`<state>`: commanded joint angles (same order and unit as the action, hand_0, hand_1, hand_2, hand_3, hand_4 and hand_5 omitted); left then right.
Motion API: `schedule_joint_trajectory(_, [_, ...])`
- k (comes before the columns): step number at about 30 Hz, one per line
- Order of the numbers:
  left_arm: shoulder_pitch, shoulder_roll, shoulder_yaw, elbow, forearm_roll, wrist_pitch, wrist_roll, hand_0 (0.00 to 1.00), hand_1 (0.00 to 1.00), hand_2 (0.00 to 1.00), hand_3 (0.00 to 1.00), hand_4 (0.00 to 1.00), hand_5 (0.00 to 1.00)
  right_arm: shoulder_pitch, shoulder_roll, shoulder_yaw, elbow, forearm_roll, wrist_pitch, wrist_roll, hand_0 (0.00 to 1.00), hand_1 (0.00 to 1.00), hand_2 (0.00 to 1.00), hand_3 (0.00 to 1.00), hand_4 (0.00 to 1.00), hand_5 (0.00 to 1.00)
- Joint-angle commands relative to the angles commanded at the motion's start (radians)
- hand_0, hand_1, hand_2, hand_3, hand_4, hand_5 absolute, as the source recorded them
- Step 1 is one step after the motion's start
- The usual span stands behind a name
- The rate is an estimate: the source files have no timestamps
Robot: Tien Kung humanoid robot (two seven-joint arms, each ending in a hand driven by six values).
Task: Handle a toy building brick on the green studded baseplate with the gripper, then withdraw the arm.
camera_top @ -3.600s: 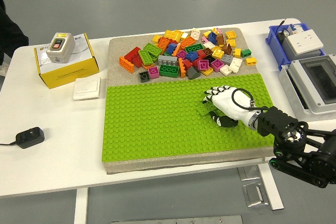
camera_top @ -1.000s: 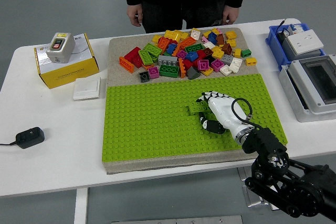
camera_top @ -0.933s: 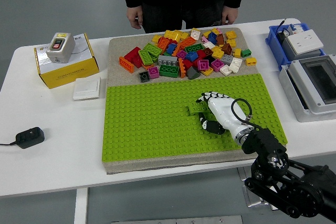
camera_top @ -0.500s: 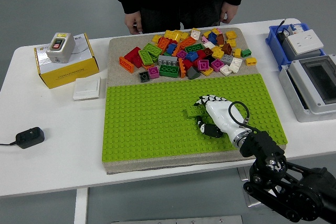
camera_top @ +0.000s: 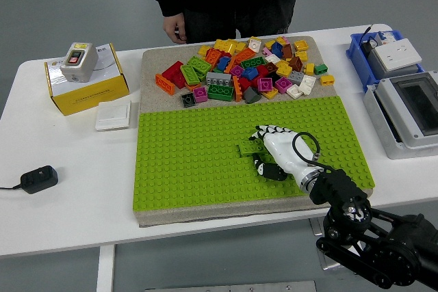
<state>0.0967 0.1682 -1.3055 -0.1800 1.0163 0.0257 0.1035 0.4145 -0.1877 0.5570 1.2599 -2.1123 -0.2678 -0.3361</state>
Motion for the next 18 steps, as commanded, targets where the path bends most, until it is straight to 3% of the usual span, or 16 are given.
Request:
schedule_joint_trajectory(5, [-0.002,0.001,0.001,0.000,-0.001,0.000,-0.001,0.685,0.693,0.677,0.759,0.435,0.419,0.010,0.003,-0.004,-0.004,0.007,-0.004,0.001,0.861,0.953,0.954,0.486,0.440,0.292])
schedule_joint_trajectory(6, [-0.002,0.001,0.001,0.000,0.000,0.000,-0.001,0.685,0.693,0.678,0.759,0.435,0.419,0.012,0.004,-0.005,-0.006,0.009,-0.006,0.002,0.861,0.955,0.973,0.567,0.445,0.295])
schedule_joint_trajectory(11, [-0.004,0.001,0.001,0.000,0.000,0.001,-0.002,0.685,0.693,0.678,0.759,0.435,0.419,0.021,0.011,-0.005,-0.020,0.019,-0.010,0.005,0.861,0.955,0.973,0.567,0.445,0.295])
schedule_joint_trajectory(12, [-0.004,0.001,0.001,0.000,0.000,0.001,-0.002,0.684,0.693,0.678,0.760,0.435,0.419,0.022,0.011,-0.006,-0.022,0.021,-0.010,0.005,0.861,0.956,0.996,0.700,0.457,0.296])
schedule_joint_trajectory(18, [-0.005,0.002,0.001,0.000,-0.001,0.002,-0.003,0.684,0.693,0.677,0.759,0.435,0.419,0.030,0.013,-0.016,-0.036,0.033,-0.010,0.007,0.860,0.956,0.991,0.707,0.461,0.305])
